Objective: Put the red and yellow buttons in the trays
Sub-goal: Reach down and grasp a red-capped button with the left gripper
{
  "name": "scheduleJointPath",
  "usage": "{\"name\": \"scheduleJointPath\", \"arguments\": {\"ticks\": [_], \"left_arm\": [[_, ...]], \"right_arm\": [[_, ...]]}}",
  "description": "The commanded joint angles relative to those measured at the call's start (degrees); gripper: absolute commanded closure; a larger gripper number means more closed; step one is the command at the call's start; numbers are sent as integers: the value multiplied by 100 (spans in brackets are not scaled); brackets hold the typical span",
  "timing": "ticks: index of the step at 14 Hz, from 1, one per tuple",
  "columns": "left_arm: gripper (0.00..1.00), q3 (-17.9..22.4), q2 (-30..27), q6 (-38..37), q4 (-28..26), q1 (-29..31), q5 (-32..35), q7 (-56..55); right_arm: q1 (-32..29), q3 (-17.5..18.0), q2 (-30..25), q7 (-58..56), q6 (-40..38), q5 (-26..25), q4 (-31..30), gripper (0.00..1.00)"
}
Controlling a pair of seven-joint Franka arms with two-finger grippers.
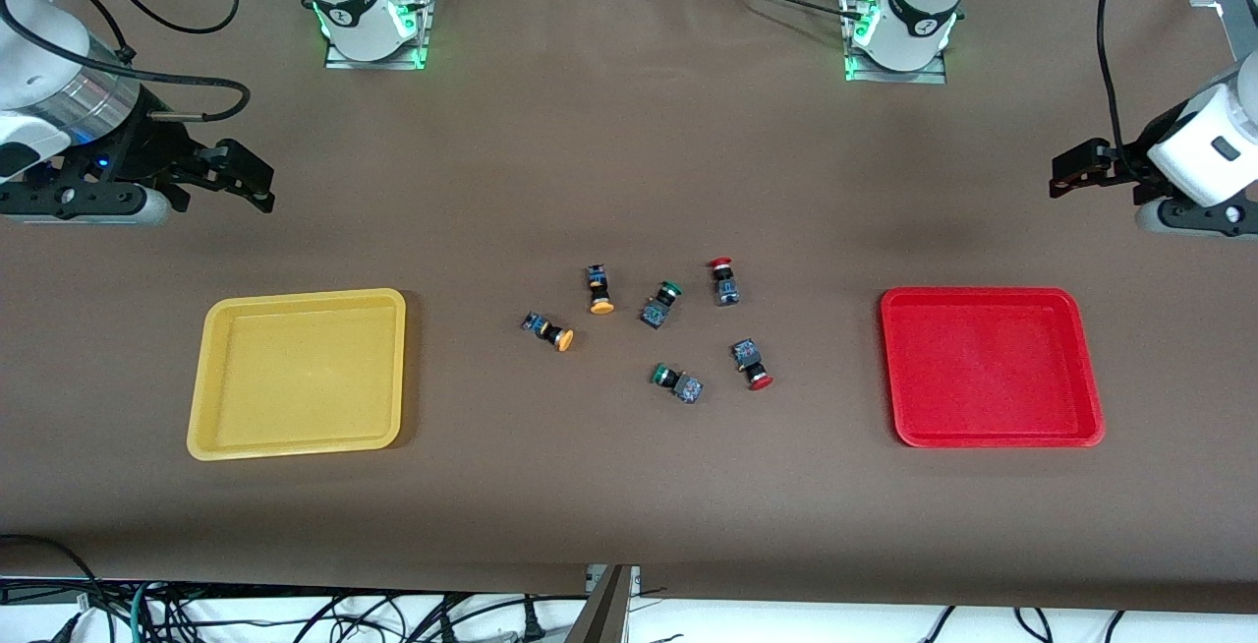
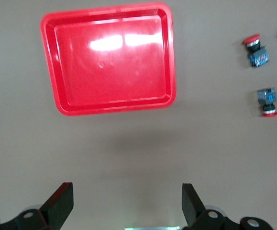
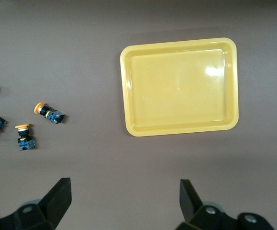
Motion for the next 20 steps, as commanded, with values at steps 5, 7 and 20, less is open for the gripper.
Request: {"name": "scheduleJointPath", "arguments": {"ticks": [5,7,20], "left_arm": [[0,-194,695,420,45,-131,-478,-148],[0,-526,984,964,62,-131,-488,-735],[0,-889,3515,4938,264,-1870,863,-5410]], "right_arm": [[-4,36,-38,43,-34,69,42,0],[-4,36,-47,43,-34,61,42,0],[-13,27,-47,43,-42,69,42,0]]}}
